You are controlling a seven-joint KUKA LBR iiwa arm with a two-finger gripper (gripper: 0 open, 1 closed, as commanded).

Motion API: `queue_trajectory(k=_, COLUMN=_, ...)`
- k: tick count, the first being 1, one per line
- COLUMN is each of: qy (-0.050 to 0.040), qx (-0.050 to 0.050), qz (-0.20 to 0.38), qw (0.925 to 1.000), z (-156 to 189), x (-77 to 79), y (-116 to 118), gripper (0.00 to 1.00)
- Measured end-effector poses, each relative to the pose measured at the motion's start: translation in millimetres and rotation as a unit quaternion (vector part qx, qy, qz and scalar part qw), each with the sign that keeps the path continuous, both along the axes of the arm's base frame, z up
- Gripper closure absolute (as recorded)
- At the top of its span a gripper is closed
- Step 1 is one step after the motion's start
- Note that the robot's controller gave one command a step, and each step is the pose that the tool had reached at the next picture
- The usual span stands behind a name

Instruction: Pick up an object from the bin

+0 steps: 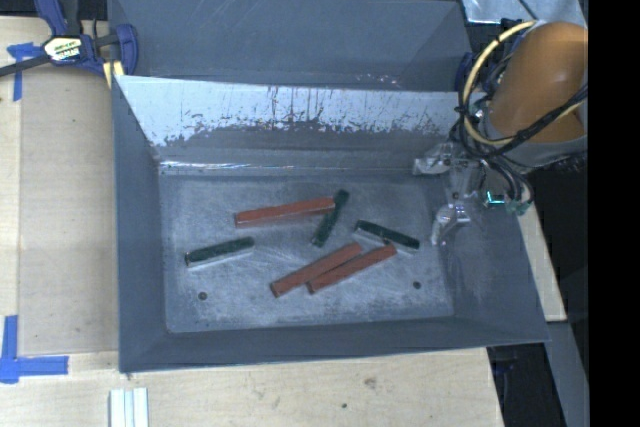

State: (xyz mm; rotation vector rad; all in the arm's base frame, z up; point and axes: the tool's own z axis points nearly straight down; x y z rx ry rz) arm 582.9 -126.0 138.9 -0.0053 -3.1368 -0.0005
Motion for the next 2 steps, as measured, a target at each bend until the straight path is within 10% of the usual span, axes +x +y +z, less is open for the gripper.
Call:
queue_trajectory(k=1, qy=-0.0041, qx=-0.001, qz=0.001, qw=1.0, z=5, x=1.9, y=0, gripper=0.0)
queue_trajectory(k=2, qy=-0.0117, qx=-0.002, qz=0.02, qw=0.9997, z=-61, x=-30.7, y=32, gripper=1.0)
